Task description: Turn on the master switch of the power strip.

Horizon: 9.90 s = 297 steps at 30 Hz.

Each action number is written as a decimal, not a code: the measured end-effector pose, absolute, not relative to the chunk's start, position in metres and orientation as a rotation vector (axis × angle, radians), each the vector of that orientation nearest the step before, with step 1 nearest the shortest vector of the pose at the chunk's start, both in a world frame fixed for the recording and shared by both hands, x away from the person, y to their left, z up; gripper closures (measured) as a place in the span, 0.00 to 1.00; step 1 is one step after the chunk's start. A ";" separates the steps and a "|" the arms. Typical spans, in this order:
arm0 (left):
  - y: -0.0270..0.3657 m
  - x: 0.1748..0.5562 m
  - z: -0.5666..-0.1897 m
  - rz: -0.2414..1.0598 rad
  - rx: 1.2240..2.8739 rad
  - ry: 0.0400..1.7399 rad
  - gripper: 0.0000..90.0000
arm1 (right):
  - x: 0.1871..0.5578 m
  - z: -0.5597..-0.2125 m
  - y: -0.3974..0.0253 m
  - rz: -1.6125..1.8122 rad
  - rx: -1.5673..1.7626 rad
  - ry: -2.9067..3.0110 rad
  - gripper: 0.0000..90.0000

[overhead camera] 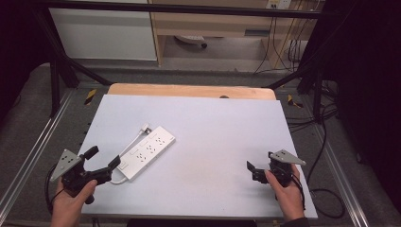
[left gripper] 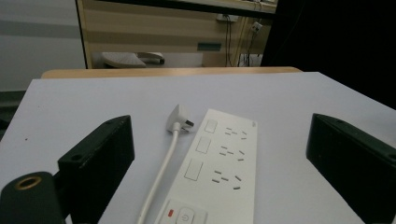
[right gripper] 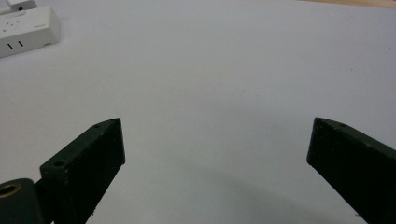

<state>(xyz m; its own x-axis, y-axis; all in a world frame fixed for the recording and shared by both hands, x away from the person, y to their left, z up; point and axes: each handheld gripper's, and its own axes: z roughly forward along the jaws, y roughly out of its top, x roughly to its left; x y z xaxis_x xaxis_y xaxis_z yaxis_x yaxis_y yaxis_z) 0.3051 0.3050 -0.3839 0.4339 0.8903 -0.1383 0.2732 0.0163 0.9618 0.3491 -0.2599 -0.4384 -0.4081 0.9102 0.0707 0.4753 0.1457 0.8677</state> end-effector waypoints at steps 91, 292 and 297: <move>0.301 0.360 -0.423 0.451 1.982 1.189 1.00 | 0.350 -0.437 -0.264 1.189 1.341 1.931 0.05; 0.300 0.359 -0.427 0.452 2.028 1.220 1.00 | 0.351 -0.437 -0.261 1.168 1.327 1.956 0.05; 0.300 0.359 -0.427 0.452 2.023 1.219 1.00 | 0.351 -0.437 -0.261 1.169 1.328 1.955 0.05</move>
